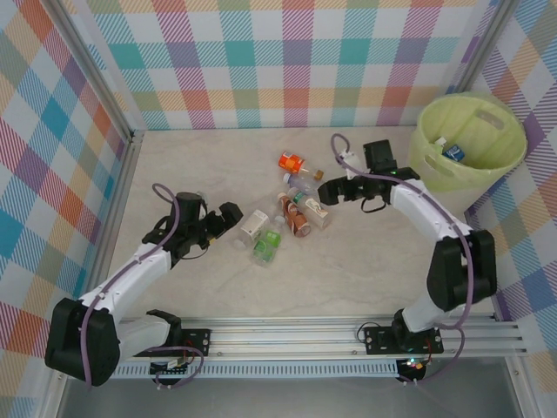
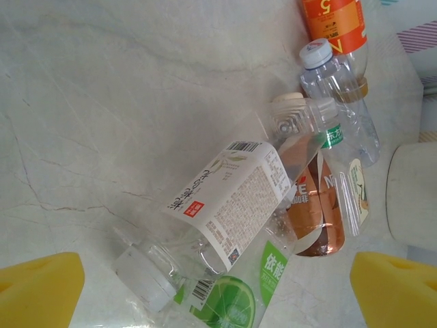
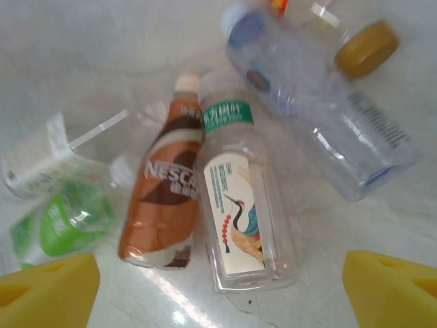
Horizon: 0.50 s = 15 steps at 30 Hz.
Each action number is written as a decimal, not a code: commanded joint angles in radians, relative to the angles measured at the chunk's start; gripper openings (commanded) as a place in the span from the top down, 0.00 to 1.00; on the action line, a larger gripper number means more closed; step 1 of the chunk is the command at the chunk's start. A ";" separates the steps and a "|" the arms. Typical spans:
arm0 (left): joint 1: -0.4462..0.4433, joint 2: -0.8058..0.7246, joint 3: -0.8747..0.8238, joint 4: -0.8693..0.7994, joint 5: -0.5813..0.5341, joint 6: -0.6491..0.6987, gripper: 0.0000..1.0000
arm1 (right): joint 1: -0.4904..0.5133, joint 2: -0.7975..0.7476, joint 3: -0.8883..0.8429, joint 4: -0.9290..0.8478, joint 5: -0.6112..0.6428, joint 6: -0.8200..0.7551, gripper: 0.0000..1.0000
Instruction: Put the plastic bottles in the bin
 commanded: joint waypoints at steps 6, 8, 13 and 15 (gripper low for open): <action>0.011 -0.053 -0.086 0.150 -0.003 -0.055 0.00 | 0.101 0.174 0.074 -0.028 0.238 -0.037 0.19; 0.012 -0.071 -0.104 0.169 -0.008 -0.058 0.00 | 0.108 0.208 0.092 -0.029 0.244 -0.039 0.20; 0.011 -0.096 -0.110 0.148 -0.038 -0.055 0.00 | 0.115 0.274 0.124 -0.036 0.255 -0.052 0.24; 0.012 -0.100 -0.114 0.160 -0.045 -0.062 0.00 | 0.121 0.293 0.127 -0.033 0.244 -0.059 0.23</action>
